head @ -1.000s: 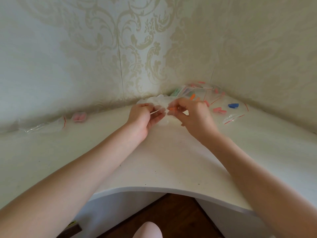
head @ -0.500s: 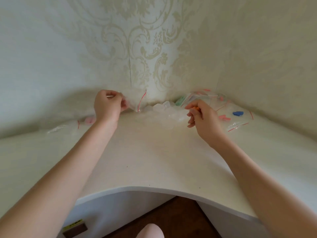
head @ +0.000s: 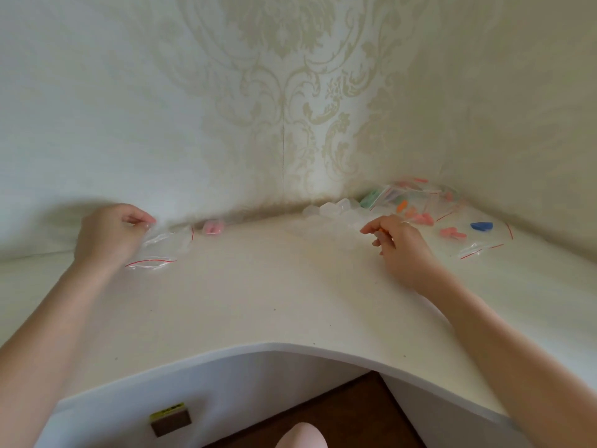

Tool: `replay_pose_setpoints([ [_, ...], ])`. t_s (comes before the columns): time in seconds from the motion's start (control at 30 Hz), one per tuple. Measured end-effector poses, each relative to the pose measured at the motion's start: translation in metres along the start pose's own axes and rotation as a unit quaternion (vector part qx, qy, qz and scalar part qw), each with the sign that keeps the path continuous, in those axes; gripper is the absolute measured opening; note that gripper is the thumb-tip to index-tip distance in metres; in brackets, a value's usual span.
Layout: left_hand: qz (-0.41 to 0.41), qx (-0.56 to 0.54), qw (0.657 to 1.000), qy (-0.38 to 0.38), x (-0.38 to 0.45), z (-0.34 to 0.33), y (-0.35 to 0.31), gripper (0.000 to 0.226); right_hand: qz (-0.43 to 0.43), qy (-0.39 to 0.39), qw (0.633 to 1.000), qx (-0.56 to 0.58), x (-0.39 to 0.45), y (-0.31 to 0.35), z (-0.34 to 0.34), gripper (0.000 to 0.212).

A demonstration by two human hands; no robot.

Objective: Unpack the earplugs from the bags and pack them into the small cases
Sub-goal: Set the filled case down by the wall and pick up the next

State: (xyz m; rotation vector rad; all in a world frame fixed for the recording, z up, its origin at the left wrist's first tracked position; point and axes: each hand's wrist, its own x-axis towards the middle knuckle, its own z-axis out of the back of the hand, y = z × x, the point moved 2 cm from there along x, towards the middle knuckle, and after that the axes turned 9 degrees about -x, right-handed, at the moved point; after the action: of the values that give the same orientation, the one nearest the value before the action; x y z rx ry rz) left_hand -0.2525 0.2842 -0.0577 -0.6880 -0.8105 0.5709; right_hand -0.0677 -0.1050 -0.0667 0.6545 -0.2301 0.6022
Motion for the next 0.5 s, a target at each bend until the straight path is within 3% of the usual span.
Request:
replay_pose_setpoints([
  [0.1,-0.027,0.026,0.998,-0.053,-0.004,-0.002,-0.011,0.016,0.004,0.005,1.0,-0.014,-0.001,-0.001,-0.002,0.032],
  [0.23,-0.137,0.05,0.986,-0.082,-0.016,-0.013,-0.047,0.014,0.006,0.02,0.999,-0.031,-0.003,0.001,-0.004,0.034],
  [0.37,-0.256,0.047,0.965,0.013,-0.037,-0.055,-0.103,0.016,0.0,0.01,1.0,-0.012,-0.003,0.002,-0.002,0.031],
  [0.5,-0.324,0.031,0.928,0.182,-0.067,-0.119,-0.151,0.027,-0.02,0.016,1.0,0.008,-0.006,0.001,0.0,0.031],
])
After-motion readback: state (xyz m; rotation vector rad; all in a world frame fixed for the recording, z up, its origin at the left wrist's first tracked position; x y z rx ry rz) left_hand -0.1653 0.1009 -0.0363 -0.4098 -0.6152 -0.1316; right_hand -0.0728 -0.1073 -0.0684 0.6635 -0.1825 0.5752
